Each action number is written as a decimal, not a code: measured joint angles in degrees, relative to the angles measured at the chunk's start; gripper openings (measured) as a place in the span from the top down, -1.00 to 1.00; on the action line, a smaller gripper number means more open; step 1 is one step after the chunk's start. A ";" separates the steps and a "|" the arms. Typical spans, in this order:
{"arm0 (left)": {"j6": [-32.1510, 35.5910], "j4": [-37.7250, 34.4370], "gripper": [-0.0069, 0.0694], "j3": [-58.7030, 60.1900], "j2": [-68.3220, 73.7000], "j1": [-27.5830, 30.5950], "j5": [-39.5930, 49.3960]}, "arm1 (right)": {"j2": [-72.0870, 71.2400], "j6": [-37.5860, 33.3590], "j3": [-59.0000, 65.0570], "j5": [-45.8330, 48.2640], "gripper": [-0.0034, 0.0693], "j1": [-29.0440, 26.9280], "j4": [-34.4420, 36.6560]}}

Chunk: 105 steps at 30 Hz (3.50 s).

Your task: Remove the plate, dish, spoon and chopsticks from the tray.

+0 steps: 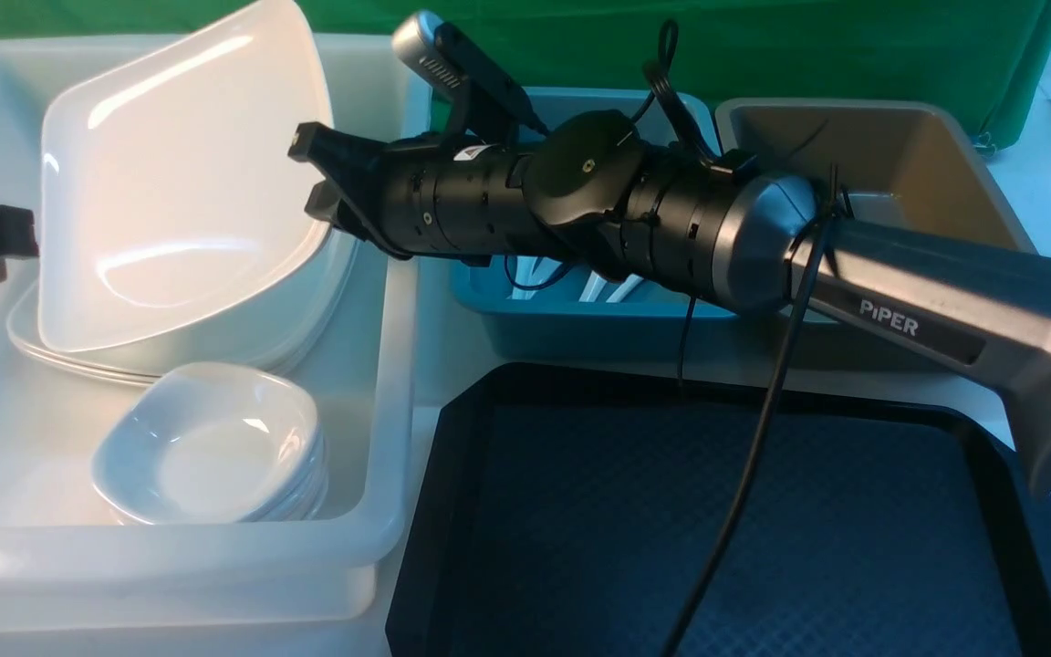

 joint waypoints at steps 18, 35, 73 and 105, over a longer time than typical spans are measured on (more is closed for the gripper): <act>0.00 0.50 0.79 0.00 0.00 0.00 -0.45 | 0.00 0.90 -0.03 -1.68 0.51 0.00 0.11; 0.00 1.15 0.79 0.00 0.82 0.00 4.72 | 0.00 11.68 -0.03 -4.06 0.47 0.00 0.32; 6.32 -4.65 0.79 -0.33 4.95 0.00 5.49 | -28.30 -4.94 -0.14 41.18 0.84 -17.38 -39.33; 0.09 9.85 0.79 -3.23 -16.99 -29.35 7.84 | -109.18 -0.86 75.43 -7.53 0.84 -18.71 -47.80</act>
